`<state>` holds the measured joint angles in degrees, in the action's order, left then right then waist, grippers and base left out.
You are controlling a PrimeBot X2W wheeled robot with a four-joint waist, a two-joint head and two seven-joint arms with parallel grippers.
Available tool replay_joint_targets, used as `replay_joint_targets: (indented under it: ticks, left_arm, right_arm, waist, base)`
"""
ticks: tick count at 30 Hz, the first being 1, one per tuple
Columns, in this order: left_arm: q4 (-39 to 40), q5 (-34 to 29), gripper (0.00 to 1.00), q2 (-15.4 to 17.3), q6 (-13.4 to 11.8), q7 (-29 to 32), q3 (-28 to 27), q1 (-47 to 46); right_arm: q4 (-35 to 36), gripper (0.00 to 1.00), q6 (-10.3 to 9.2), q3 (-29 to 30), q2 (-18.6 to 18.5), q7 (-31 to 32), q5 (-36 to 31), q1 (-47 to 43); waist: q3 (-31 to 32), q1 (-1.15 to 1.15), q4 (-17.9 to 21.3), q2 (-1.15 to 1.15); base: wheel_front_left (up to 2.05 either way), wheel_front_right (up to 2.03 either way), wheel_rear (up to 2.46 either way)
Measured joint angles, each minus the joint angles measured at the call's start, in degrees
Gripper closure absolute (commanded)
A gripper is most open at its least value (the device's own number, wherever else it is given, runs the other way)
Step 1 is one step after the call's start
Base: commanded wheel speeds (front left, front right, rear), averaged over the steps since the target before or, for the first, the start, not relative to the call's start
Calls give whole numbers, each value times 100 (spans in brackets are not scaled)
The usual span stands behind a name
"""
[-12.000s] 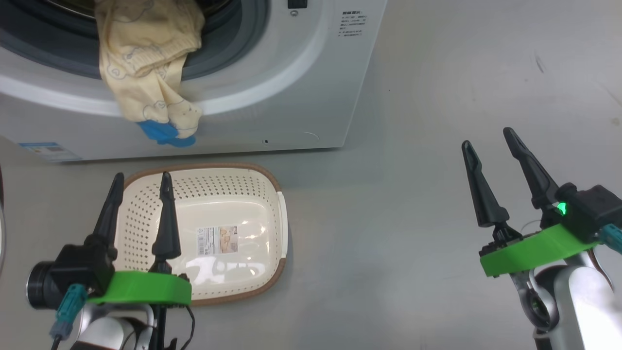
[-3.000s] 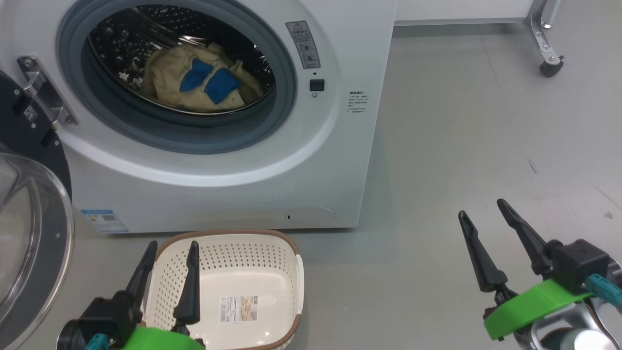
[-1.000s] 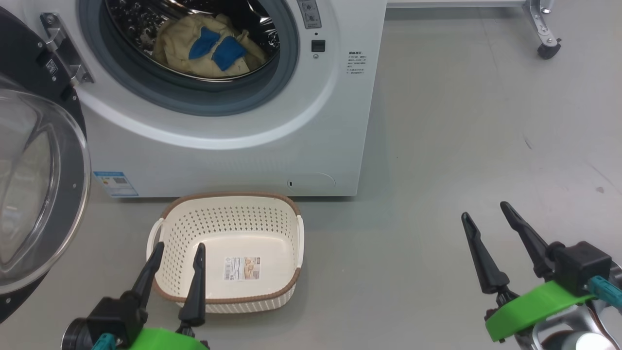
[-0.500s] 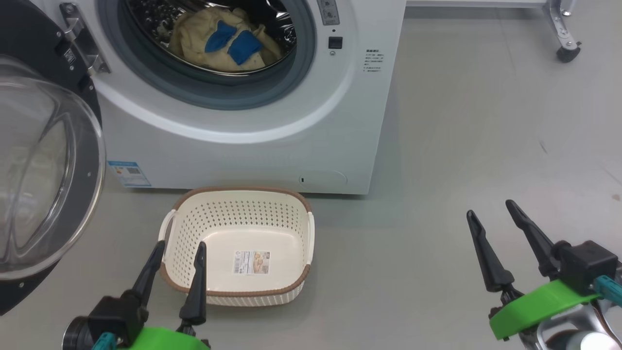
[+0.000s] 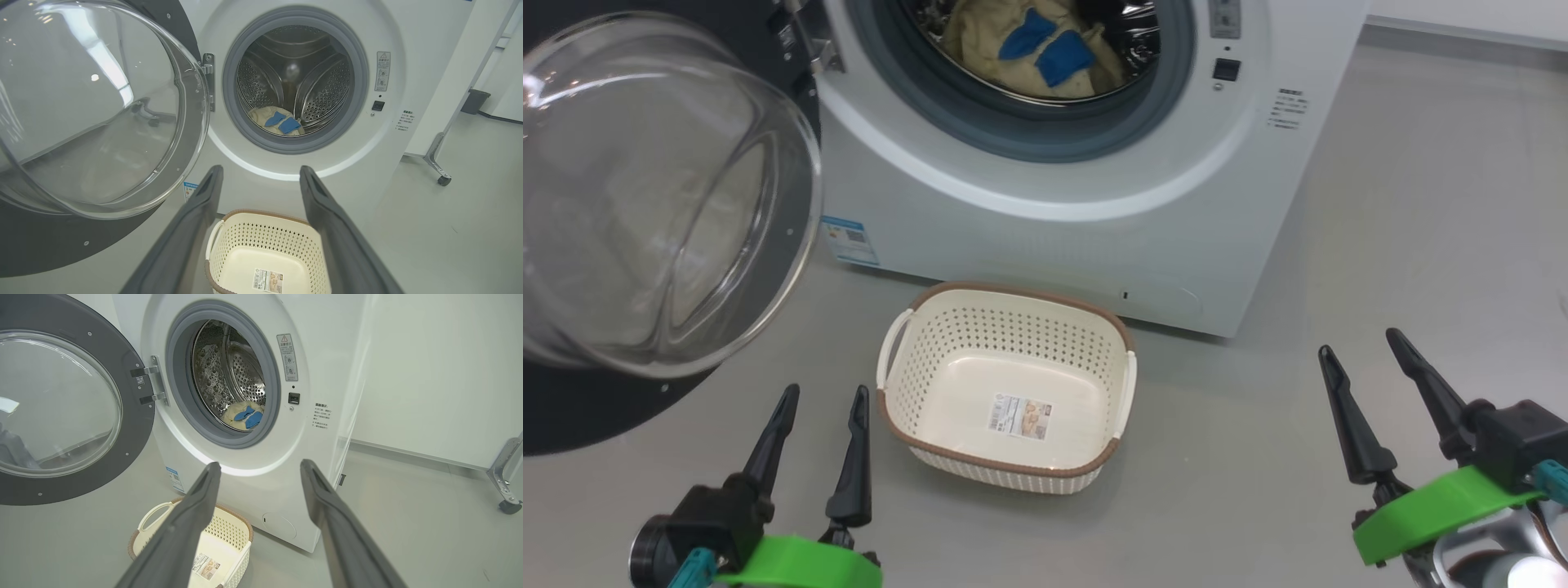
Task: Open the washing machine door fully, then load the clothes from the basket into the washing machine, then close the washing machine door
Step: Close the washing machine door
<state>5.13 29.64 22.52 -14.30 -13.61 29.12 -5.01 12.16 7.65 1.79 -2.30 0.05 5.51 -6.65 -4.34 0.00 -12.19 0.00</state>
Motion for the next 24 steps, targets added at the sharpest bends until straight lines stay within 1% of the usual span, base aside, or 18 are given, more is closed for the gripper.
replay_joint_targets:
  ticks: [8,14,19,24]
  left_arm:
    - [70,-34,0,-49,0,-51,-113,3]
    - [105,-41,0,-59,0,-55,-149,65]
    - [135,-41,0,-55,0,-56,-202,106]
    - [187,-41,0,-56,0,-56,-227,187]
  right_arm:
    - [36,0,0,-40,1,48,-5,0]
    - [44,0,0,-65,1,56,-4,-2]
    - [43,0,0,-104,2,56,-4,-2]
    - [38,0,0,-104,2,57,-4,-2]
  waist:
    - [-15,0,-728,0]
    - [18,0,-1191,0]
    - [59,0,-1429,0]
    - [68,0,-1538,0]
  base:
    - [0,0,0]
    - [0,0,0]
    - [0,0,0]
    - [0,0,0]
